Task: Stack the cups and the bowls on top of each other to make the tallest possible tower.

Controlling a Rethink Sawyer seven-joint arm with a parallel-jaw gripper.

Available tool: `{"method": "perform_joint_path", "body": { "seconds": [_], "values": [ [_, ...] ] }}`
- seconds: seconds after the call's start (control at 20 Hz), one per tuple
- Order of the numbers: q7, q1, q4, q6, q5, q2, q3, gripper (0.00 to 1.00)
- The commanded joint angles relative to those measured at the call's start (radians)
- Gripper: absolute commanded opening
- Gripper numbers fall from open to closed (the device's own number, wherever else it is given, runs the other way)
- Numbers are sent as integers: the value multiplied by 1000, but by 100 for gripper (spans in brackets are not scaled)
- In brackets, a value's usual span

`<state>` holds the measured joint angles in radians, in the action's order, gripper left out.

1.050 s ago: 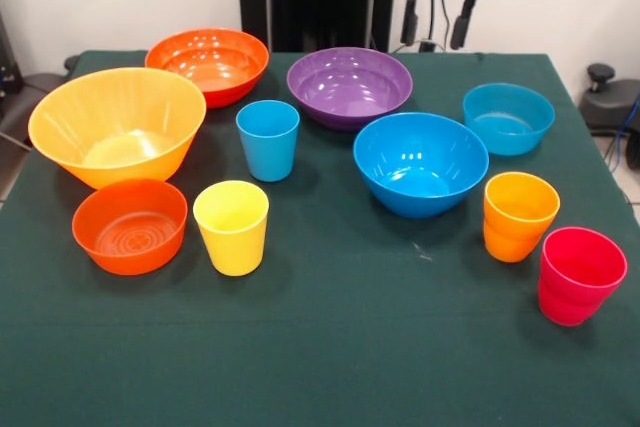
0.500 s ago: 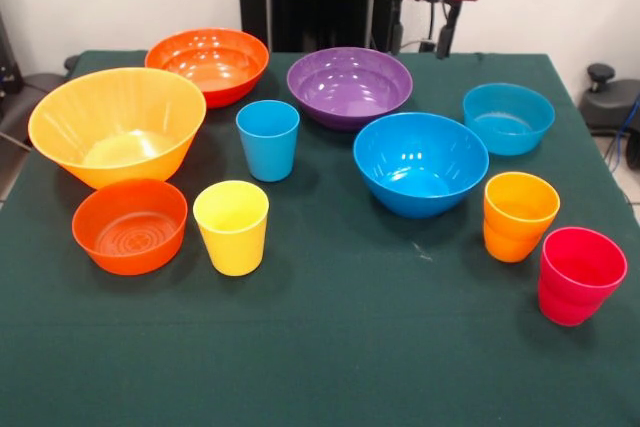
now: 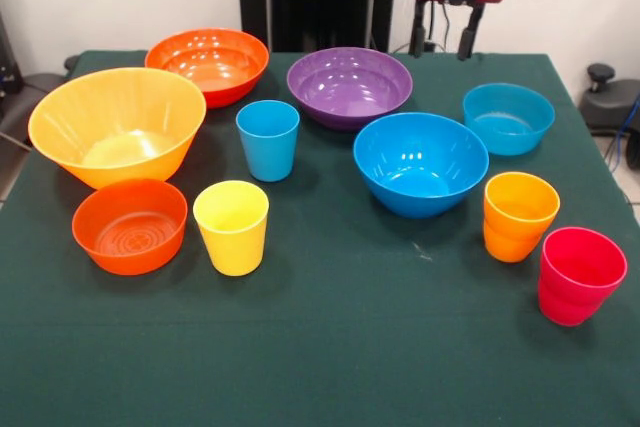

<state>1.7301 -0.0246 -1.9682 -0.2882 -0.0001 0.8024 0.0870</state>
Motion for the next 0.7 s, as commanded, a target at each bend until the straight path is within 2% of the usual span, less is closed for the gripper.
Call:
{"method": "perform_joint_path", "body": {
  "seconds": [0.05,0.2,0.35,0.45,0.7],
  "values": [
    [136,-61,85,-86,-11,-44,-10,100],
    [140,-65,100,-78,-3,-62,-3,100],
    [146,-61,72,-48,10,-44,-21,100],
    [171,-108,109,-111,18,-51,20,100],
    [169,-108,114,-81,20,-70,25,100]
  ]
}}
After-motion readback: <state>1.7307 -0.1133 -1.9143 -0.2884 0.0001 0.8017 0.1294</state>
